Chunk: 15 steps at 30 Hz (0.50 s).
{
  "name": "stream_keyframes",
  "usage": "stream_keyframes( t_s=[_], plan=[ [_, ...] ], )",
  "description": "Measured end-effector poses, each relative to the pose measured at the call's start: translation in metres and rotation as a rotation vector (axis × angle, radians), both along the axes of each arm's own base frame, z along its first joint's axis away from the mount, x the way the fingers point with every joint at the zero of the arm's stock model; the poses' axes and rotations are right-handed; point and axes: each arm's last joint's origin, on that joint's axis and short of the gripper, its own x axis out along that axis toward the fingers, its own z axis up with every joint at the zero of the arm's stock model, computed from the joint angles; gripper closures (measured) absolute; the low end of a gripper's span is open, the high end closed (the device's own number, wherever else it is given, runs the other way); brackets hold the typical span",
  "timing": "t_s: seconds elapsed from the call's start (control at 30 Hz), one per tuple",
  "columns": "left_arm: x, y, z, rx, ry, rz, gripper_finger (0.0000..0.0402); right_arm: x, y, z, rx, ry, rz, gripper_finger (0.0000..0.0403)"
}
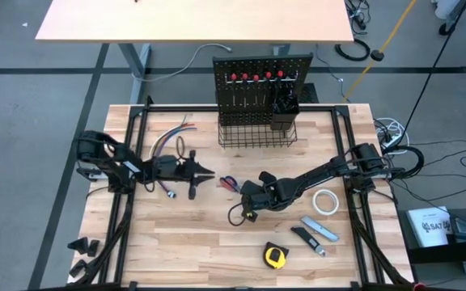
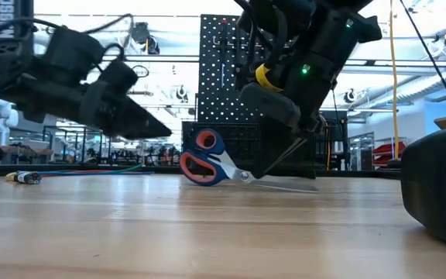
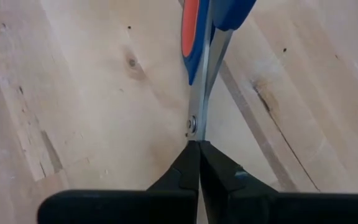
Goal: Hang tools onto peg board
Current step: Put the scissor into the black bin on the pegboard
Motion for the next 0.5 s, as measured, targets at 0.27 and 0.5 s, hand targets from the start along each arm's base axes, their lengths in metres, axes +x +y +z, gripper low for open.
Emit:
stream_keyframes(
  t_s=[0.27,0.5],
  plan=[
    [0.036,0.002,-0.007,0.085,0.047,-0.095,0.0320,0.000,0.000,0.000,0.003,-0.003,0.001,0.0402],
    [0.037,0.002,-0.014,0.078,0.116,-0.075,0.0300,0.000,0.000,0.001,0.000,-0.001,0.006,0.0402]
  ],
)
